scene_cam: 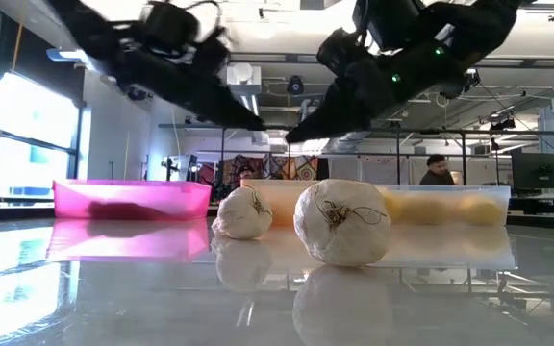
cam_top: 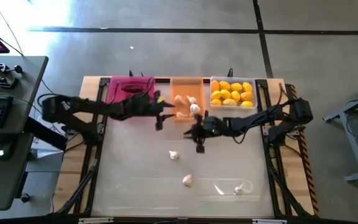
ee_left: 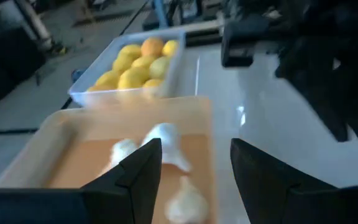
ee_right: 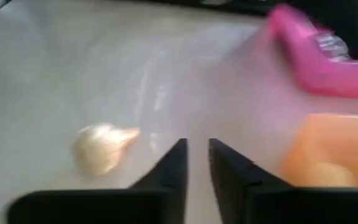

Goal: Sort produce into baskets
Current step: Put the white garlic into the orange bin

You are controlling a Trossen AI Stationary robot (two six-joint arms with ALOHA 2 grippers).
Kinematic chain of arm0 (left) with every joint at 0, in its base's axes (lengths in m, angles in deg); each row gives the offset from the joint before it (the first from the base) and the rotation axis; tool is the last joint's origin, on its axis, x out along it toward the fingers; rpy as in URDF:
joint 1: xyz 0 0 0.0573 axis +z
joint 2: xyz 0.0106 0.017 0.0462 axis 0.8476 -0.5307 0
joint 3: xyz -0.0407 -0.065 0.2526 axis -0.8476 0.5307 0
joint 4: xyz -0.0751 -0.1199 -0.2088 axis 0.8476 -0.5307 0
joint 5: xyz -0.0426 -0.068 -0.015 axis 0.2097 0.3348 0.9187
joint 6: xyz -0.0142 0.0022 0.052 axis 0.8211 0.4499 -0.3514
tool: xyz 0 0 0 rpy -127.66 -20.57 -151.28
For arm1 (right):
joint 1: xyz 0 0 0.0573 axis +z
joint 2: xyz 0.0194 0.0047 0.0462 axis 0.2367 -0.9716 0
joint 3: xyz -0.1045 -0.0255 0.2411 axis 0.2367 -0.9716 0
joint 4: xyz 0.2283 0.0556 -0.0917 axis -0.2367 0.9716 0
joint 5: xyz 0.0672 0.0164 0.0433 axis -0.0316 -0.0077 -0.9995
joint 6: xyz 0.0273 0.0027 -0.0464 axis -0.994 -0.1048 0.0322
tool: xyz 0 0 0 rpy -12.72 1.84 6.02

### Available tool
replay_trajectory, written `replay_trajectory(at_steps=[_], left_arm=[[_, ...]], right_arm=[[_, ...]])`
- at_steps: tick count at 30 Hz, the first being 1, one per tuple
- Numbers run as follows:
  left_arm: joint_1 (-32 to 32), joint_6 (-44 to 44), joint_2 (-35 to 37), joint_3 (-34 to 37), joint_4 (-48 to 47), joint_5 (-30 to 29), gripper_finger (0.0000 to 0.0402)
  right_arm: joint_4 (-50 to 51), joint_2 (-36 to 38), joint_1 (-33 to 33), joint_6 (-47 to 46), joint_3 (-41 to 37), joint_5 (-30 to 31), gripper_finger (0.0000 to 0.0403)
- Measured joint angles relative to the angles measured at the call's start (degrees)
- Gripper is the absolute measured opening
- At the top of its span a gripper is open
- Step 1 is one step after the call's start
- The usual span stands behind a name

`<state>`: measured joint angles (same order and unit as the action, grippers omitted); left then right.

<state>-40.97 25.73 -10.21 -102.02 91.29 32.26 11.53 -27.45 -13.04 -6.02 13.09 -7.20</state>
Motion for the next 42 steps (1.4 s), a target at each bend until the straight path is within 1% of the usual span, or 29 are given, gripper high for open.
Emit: replay_trajectory(at_steps=[3,5,9,11,14,19,22,25,29,33,35,37,40,42], left_arm=[[-2.5,0.9,4.6,6.7,4.3,0.0,0.0176],[-4.1,1.6,7.5,10.4,7.2,0.0,0.0176],[-6.6,3.2,12.1,15.8,10.3,-0.1,0.0176],[-7.5,3.9,13.9,17.6,10.7,-0.3,0.0176],[-8.4,3.9,15.5,19.2,11.3,-0.5,0.0176],[-9.9,4.5,16.1,19.6,11.5,-0.5,0.0176],[-11.0,4.6,16.1,19.6,11.3,-0.6,0.0176],[-12.2,4.9,16.1,19.6,11.3,-0.6,0.0176],[-13.6,4.9,16.1,19.6,10.9,-0.6,0.0176],[-14.2,3.9,16.1,19.6,11.0,-1.0,0.0176],[-14.2,3.4,16.1,19.6,11.0,-1.2,0.0176],[-14.1,3.4,16.0,19.6,11.2,-2.5,0.0176],[-14.1,3.4,16.0,19.6,11.3,-4.6,0.0176],[-14.0,3.4,16.0,19.6,11.3,-5.1,0.0176]], right_arm=[[0.2,-2.6,3.4,-0.6,0.7,-0.1,0.0107],[0.3,-4.5,5.3,-2.7,1.8,-0.2,0.015],[0.1,-8.7,8.6,-6.1,5.9,-0.3,0.0223],[0.1,-11.2,9.8,-6.2,8.3,0.3,0.0247],[3.5,-15.1,11.1,-5.5,12.6,4.3,0.0263],[10.9,-20.3,12.6,-3.4,20.0,10.6,0.0266],[16.6,-22.3,13.0,-4.3,23.6,11.7,0.0263],[20.5,-23.4,12.9,-7.3,25.5,12.6,0.0251],[21.8,-23.6,12.8,-9.7,25.7,13.5,0.0219],[23.8,-23.0,12.9,-9.4,26.7,13.8,0.0165],[27.4,-21.9,12.6,-8.6,28.2,16.2,0.014],[32.2,-19.9,11.7,-7.6,30.2,19.8,0.0124],[39.8,-16.3,8.9,-5.9,32.3,27.6,0.0121],[43.8,-14.1,5.5,-5.1,32.9,30.7,0.0128]])
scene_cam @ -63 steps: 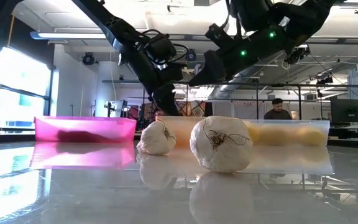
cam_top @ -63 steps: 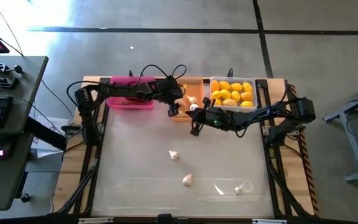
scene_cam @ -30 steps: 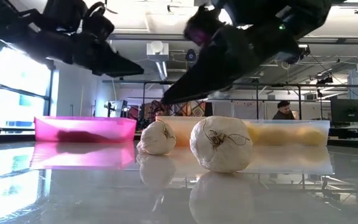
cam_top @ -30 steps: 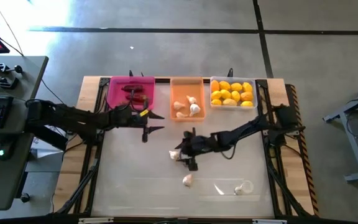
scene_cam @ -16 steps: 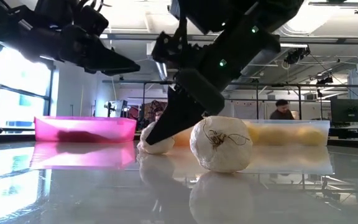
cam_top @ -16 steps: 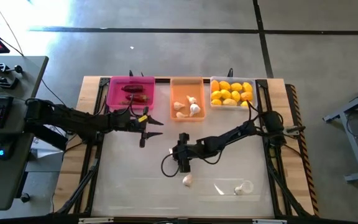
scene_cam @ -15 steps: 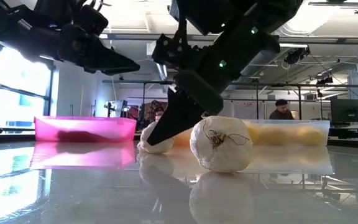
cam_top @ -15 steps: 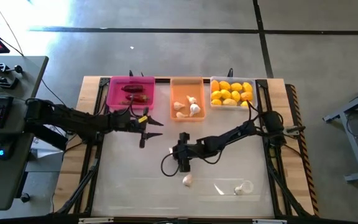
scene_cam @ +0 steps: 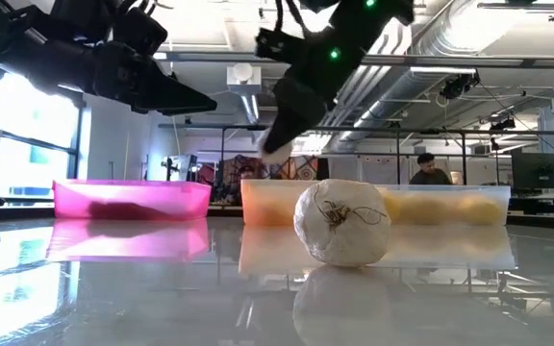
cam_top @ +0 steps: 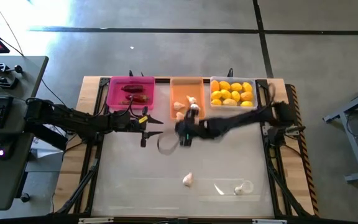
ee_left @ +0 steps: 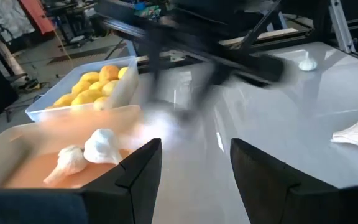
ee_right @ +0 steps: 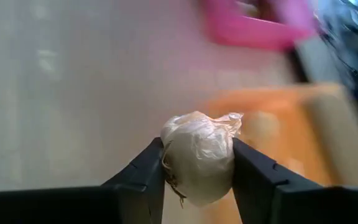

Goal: Sort produce into baskets
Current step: Put the white garlic into the orange bin

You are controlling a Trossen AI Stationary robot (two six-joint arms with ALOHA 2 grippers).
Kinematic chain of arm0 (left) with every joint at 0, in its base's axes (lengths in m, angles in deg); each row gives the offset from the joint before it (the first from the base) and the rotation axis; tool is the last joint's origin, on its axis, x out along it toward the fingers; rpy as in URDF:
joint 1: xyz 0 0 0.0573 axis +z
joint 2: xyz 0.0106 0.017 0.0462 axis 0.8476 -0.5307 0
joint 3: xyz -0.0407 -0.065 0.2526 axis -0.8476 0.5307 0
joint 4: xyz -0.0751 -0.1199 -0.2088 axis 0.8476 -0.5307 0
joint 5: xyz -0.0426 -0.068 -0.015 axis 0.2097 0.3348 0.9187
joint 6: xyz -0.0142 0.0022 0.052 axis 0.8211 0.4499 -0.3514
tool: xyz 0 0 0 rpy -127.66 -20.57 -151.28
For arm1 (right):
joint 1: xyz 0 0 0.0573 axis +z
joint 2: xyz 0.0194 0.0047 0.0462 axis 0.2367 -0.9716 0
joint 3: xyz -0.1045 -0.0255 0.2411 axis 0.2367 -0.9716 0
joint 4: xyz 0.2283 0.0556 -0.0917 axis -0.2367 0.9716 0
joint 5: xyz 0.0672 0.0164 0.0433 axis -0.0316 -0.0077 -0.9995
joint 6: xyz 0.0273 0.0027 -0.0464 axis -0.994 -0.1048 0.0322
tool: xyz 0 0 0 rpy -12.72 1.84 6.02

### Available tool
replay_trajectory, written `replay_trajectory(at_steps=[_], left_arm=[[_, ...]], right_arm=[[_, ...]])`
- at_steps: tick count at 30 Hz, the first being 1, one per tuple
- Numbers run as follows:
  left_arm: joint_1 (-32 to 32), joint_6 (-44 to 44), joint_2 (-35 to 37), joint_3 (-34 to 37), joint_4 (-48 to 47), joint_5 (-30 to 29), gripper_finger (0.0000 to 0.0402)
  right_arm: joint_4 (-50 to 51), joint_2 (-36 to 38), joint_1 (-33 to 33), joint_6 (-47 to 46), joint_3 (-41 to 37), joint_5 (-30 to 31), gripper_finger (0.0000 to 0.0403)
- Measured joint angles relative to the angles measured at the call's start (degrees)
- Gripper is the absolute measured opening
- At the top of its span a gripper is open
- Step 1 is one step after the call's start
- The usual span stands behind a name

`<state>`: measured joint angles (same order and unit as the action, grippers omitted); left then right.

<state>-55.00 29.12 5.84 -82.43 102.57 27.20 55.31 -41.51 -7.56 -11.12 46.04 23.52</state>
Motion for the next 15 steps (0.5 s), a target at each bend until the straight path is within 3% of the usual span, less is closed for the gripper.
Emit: replay_trajectory(at_steps=[5,10,15], left_arm=[[0.0,0.0,0.0,0.0,0.1,-0.7,0.0176],[0.0,-0.5,0.0,0.0,0.5,-0.9,0.0176],[0.1,-0.4,0.0,0.0,2.3,-0.9,0.0176]], right_arm=[[2.7,3.5,-13.3,1.9,0.3,-2.7,0.0136],[-1.0,0.9,-26.0,7.2,0.3,-14.3,0.0137],[-4.2,-2.6,-33.1,10.6,0.3,-21.2,0.0137]])
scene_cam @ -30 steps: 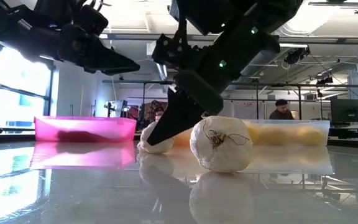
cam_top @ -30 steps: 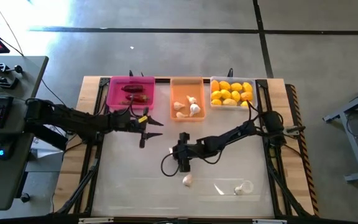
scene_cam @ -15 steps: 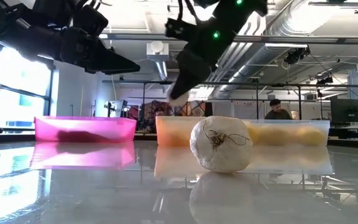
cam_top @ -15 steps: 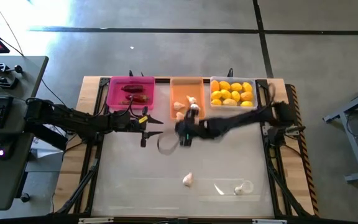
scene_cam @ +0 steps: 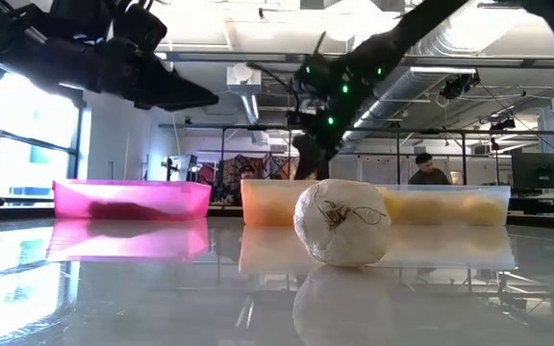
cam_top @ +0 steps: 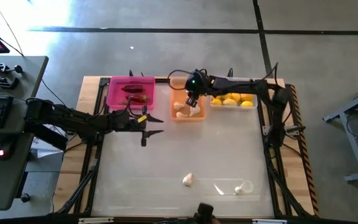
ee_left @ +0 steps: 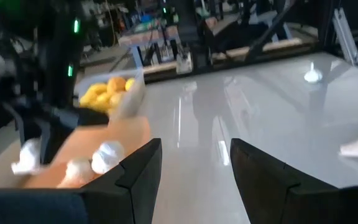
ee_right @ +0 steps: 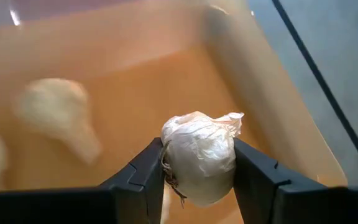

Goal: Sort produce into baskets
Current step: Put the white garlic into the orange bin

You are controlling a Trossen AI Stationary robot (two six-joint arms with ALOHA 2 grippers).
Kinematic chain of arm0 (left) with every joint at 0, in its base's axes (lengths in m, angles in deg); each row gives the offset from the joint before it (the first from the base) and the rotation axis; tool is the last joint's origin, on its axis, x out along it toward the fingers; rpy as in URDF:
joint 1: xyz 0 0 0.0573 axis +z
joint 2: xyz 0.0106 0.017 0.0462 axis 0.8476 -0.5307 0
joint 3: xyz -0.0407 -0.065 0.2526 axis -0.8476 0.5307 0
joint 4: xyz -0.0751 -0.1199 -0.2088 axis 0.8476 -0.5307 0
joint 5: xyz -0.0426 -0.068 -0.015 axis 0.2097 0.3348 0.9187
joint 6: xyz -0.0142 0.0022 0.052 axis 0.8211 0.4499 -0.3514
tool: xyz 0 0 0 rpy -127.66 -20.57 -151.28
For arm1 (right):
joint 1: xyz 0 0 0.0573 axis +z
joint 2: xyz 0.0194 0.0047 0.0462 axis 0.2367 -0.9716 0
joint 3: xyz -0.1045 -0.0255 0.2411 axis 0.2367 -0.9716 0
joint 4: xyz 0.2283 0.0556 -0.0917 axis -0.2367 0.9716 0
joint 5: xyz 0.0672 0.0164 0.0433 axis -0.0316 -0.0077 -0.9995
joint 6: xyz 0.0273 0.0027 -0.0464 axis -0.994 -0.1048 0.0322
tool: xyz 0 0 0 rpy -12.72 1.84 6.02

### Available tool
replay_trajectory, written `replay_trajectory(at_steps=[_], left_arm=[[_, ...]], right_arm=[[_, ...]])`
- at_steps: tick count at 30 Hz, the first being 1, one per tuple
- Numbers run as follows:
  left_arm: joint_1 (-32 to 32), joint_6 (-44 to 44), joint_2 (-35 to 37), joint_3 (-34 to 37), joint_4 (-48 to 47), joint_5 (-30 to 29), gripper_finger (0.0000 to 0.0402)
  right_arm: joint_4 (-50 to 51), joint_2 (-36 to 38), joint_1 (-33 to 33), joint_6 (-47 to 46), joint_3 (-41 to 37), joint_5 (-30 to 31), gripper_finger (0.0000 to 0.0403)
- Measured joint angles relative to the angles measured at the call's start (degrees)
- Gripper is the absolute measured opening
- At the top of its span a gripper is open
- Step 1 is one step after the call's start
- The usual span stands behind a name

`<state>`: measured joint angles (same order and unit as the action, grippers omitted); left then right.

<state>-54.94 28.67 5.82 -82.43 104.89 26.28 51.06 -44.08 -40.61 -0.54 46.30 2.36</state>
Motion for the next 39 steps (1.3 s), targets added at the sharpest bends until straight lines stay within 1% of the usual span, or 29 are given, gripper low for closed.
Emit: replay_trajectory(at_steps=[2,6,8,14,16,18,21,24,27,29,31,33,35,37,38,39], left_arm=[[0.0,0.0,0.0,0.0,1.3,0.0,0.0176],[0.1,0.0,0.0,0.0,1.2,-0.7,0.0176],[0.1,0.0,0.0,0.0,1.1,-1.3,0.0176],[0.1,0.0,0.0,0.0,1.1,-1.4,0.0176],[0.1,0.1,0.0,0.0,1.1,-1.5,0.0176],[0.1,0.4,0.0,0.0,1.1,-1.5,0.0176],[0.1,0.4,0.0,0.0,0.8,-1.5,0.0176],[0.1,0.0,0.0,0.0,0.9,-1.5,0.0176],[0.1,-0.9,0.0,0.0,0.9,-1.5,0.0176],[0.4,-1.5,0.0,0.0,1.1,-1.4,0.0176],[0.8,-1.5,0.0,0.0,1.0,-1.4,0.0176],[1.3,-1.5,0.0,0.0,1.0,-1.4,0.0176],[1.7,-1.5,0.0,0.0,1.0,-1.3,0.0176],[2.1,-1.5,0.0,0.0,0.8,-1.2,0.0176],[2.3,-1.5,0.0,0.0,0.8,-1.2,0.0176],[2.4,-1.6,0.0,0.0,0.8,-1.2,0.0176]], right_arm=[[-0.8,-1.3,-1.8,0.8,0.0,-1.7,0.0137],[-2.9,-2.9,-3.9,3.4,-0.1,-1.6,0.0138],[-3.7,-3.6,-4.8,3.6,-0.1,-2.7,0.0138],[-3.2,-5.9,-6.1,4.8,-0.1,-3.0,0.0139],[-3.1,-6.1,-5.9,5.2,-0.1,-3.1,0.0147],[-3.0,-6.2,-5.3,5.1,-0.1,-2.6,0.0168],[-2.3,-6.2,-4.2,4.9,1.4,0.6,0.0212],[1.1,-6.2,-2.9,5.9,4.5,4.2,0.0251],[5.6,-6.1,-0.9,4.6,7.8,10.5,0.0258],[8.0,-6.1,0.4,3.9,9.5,12.3,0.0243],[11.4,-5.6,1.8,2.1,10.5,12.2,0.0211],[13.0,-3.9,3.5,0.8,9.9,12.3,0.0163],[13.5,-1.2,5.3,-0.1,7.8,11.8,0.0102],[14.3,2.1,7.0,-2.1,5.6,9.7,0.0037],[14.9,4.0,7.8,-3.3,4.3,8.6,0.0019],[15.2,6.1,8.7,-5.1,2.8,7.8,0.0014]])
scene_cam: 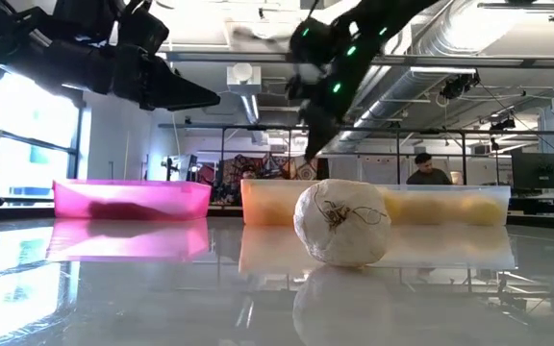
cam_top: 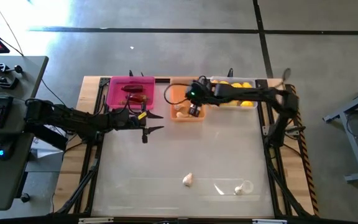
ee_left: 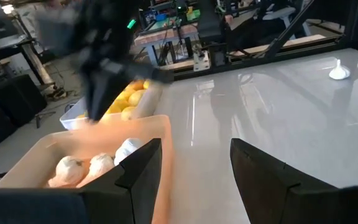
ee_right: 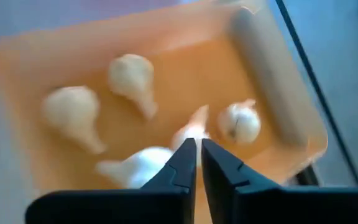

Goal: Sort produce into baskets
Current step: Put the white garlic into the orange bin

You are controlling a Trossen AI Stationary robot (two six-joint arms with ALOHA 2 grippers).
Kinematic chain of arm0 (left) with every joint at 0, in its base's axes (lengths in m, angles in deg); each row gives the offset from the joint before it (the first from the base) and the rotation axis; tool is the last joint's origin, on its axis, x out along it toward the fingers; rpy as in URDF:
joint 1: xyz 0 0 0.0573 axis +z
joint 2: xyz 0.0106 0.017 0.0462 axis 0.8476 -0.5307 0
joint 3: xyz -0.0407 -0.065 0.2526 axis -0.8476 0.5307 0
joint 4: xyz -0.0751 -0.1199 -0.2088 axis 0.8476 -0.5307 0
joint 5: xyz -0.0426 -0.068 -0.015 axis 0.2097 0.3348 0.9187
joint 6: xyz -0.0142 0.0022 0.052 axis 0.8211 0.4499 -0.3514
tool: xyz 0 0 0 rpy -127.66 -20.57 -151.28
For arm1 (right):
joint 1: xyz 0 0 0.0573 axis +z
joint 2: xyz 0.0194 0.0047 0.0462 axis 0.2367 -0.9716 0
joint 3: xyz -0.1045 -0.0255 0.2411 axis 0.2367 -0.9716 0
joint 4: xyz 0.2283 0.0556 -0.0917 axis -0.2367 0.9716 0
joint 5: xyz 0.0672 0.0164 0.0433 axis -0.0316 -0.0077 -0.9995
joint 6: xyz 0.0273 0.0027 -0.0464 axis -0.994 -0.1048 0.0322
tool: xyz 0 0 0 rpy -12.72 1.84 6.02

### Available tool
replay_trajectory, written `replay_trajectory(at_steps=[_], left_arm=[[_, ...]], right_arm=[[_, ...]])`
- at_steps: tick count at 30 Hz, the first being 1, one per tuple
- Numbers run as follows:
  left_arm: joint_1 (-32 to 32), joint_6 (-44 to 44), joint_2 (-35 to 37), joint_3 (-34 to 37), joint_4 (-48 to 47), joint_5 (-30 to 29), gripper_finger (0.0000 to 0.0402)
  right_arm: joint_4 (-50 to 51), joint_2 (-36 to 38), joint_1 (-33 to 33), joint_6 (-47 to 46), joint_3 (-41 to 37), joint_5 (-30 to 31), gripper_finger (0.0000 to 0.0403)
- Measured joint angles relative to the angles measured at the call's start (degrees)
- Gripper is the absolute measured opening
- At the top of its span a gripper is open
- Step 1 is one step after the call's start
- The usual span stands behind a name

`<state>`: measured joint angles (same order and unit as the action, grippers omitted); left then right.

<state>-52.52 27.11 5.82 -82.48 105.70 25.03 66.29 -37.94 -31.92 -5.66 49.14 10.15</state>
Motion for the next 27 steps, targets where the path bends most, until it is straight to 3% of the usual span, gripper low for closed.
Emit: replay_trajectory(at_steps=[3,7,14,22,27], left_arm=[[0.6,0.0,0.0,0.0,0.3,0.3,0.0176],[1.6,-0.2,0.0,0.0,0.3,0.4,0.0176],[3.1,-2.1,0.0,-0.8,0.3,0.4,0.0176],[3.2,-2.1,0.0,-1.7,0.1,0.5,0.0176],[3.2,-4.1,0.0,-1.7,0.1,0.5,0.0176]], right_arm=[[0.6,6.0,3.7,-5.8,-5.3,0.5,0.0022],[1.8,13.3,10.8,-15.6,-13.8,0.6,0.0003],[10.7,22.8,29.1,-42.9,-23.4,0.4,0.0001],[15.1,24.4,49.0,-74.4,-24.7,-6.7,0.0007],[12.5,23.6,57.0,-91.9,-24.6,-11.5,0.0047]])
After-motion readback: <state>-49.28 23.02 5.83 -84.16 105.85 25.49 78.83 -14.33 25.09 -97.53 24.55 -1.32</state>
